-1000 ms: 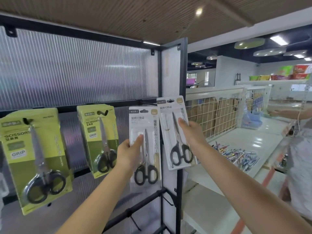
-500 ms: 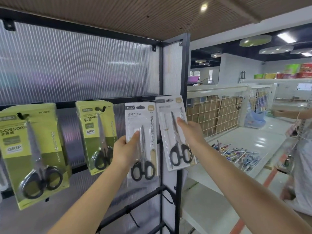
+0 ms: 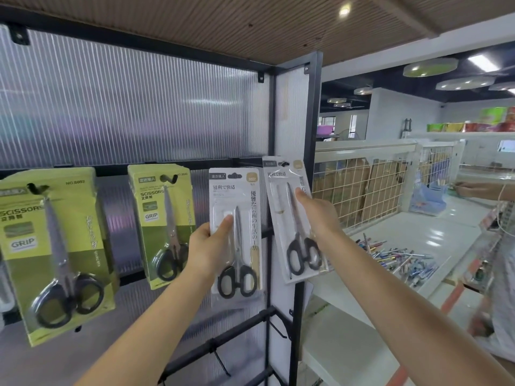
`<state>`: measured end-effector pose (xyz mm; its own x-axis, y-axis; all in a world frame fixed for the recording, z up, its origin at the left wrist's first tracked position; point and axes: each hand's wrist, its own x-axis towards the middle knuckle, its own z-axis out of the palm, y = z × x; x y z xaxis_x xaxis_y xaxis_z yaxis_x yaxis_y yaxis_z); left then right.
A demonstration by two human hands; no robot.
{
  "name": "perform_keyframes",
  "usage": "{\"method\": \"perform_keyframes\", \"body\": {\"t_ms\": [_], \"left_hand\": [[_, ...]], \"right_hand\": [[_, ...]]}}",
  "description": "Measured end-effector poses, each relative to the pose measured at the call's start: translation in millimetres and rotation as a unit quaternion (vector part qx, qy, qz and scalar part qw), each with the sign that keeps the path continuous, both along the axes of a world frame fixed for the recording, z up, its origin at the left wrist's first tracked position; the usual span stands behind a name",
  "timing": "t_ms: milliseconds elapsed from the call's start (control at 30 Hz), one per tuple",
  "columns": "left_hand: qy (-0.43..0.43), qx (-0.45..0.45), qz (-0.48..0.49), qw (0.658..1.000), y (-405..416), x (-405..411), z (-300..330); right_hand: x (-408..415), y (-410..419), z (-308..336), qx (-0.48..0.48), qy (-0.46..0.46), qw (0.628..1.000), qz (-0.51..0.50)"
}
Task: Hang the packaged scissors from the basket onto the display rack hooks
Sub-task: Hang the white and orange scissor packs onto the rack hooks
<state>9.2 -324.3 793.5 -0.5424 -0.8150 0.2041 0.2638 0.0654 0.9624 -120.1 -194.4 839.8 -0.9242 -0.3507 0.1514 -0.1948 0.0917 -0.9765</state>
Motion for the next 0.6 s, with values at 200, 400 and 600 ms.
{"method": "perform_keyframes", "body": {"t_ms": [200,400,600], "left_hand": [[-0.017,0.001,-0.005,1.000,-5.2,-3.8,-2.1],[-0.025,0.013,0.013,1.000,-11.8,-5.9,-7.9],[-0.016,-0.016,0.079,0.997,-0.3,-3.8,-19.1]], "right_hand": [[-10.2,-0.4,1.4,0.017,-0.026,1.000,0.006],[-15.5,-14.5,2.6,0.045,0.000,0.999,0.011],[-30.2,-48.4,-5.0,0.043,0.031,0.999,0.008]]}}
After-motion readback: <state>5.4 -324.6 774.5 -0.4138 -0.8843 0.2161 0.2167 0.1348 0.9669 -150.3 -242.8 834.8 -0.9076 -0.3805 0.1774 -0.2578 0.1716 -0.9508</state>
